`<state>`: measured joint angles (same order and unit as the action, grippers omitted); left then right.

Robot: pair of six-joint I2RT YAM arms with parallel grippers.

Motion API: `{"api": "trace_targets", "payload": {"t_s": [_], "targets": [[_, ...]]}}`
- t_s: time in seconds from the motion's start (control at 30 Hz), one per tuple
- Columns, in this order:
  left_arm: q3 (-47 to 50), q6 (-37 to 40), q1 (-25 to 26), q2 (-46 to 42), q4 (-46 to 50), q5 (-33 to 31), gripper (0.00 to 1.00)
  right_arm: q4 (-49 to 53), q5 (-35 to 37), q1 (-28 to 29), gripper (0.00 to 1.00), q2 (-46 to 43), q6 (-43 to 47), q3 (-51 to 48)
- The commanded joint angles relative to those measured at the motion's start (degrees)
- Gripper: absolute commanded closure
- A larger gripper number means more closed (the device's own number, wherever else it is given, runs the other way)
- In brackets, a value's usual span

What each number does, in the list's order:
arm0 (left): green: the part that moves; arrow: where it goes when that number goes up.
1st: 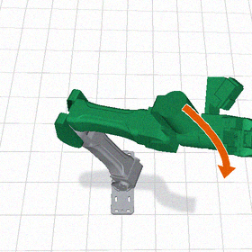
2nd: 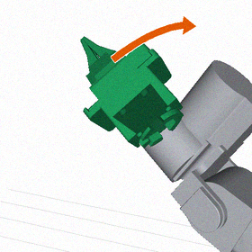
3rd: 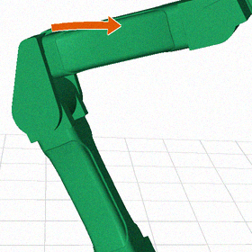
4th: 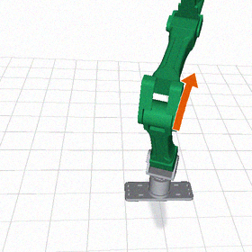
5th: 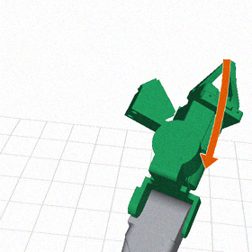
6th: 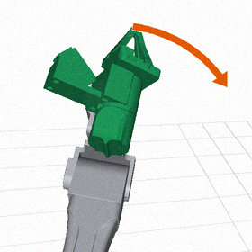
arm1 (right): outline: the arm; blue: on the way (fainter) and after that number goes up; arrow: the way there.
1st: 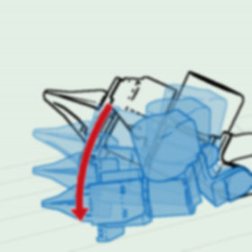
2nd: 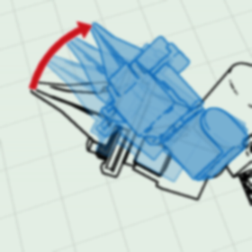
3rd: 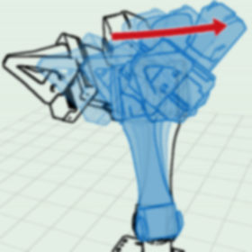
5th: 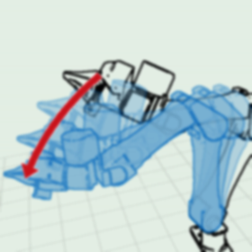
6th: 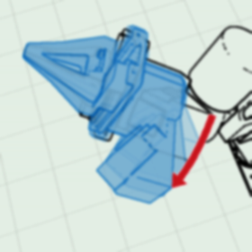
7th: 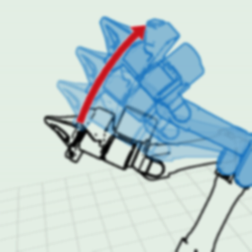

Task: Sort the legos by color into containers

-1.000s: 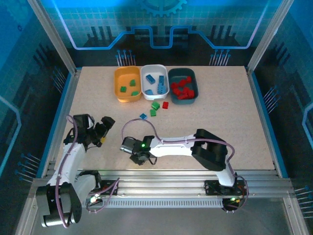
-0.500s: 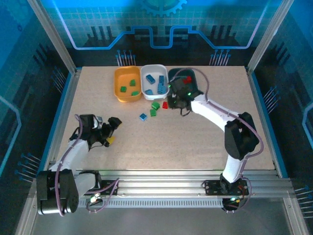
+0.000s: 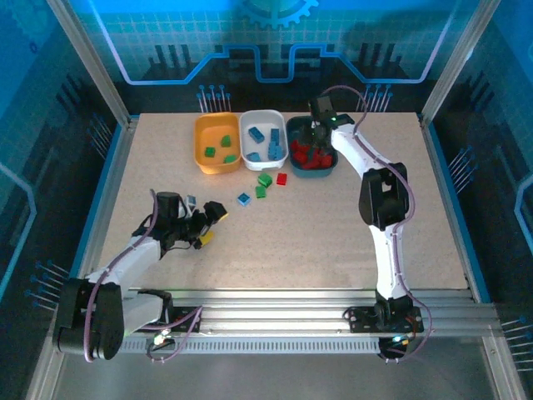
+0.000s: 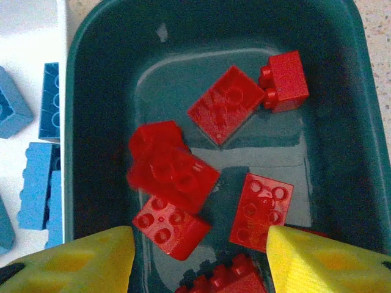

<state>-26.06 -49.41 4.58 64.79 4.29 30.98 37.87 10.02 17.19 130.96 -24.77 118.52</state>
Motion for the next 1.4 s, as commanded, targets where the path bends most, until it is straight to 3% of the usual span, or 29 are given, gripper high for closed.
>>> {"api": "trace_targets", "payload": {"t_s": [0.0, 0.3, 0.43, 0.63, 0.8, 1.37], "targets": [[0.66, 1.68, 0.35, 0.42, -0.15, 1.54, 0.01, 2.75, -0.03, 0.47, 0.38, -2.02, -0.23, 0.91], [0.32, -0.55, -0.60, 2.07, 2.20, -4.30, 0.01, -6.26, 3.91, 13.03, 0.40, -12.48, 0.68, -16.30], [-0.35, -0.78, -2.47, 3.06, 3.64, -4.11, 0.01, -6.16, 6.50, 19.04, 0.42, -11.12, 0.12, -16.54], [-0.09, -1.26, -8.71, -1.58, 10.66, -6.31, 0.01, -6.40, 3.50, 26.19, 0.39, -4.55, 4.18, -12.52], [0.60, -0.40, -12.96, -5.96, 14.80, -5.98, 0.01, -2.24, 1.05, 27.25, 0.36, 1.68, 8.57, -5.96], [0.72, -0.43, -13.32, -6.12, 14.67, -5.49, 0.01, -1.08, -2.72, 28.51, 0.44, 6.88, 12.77, -6.11]]}}
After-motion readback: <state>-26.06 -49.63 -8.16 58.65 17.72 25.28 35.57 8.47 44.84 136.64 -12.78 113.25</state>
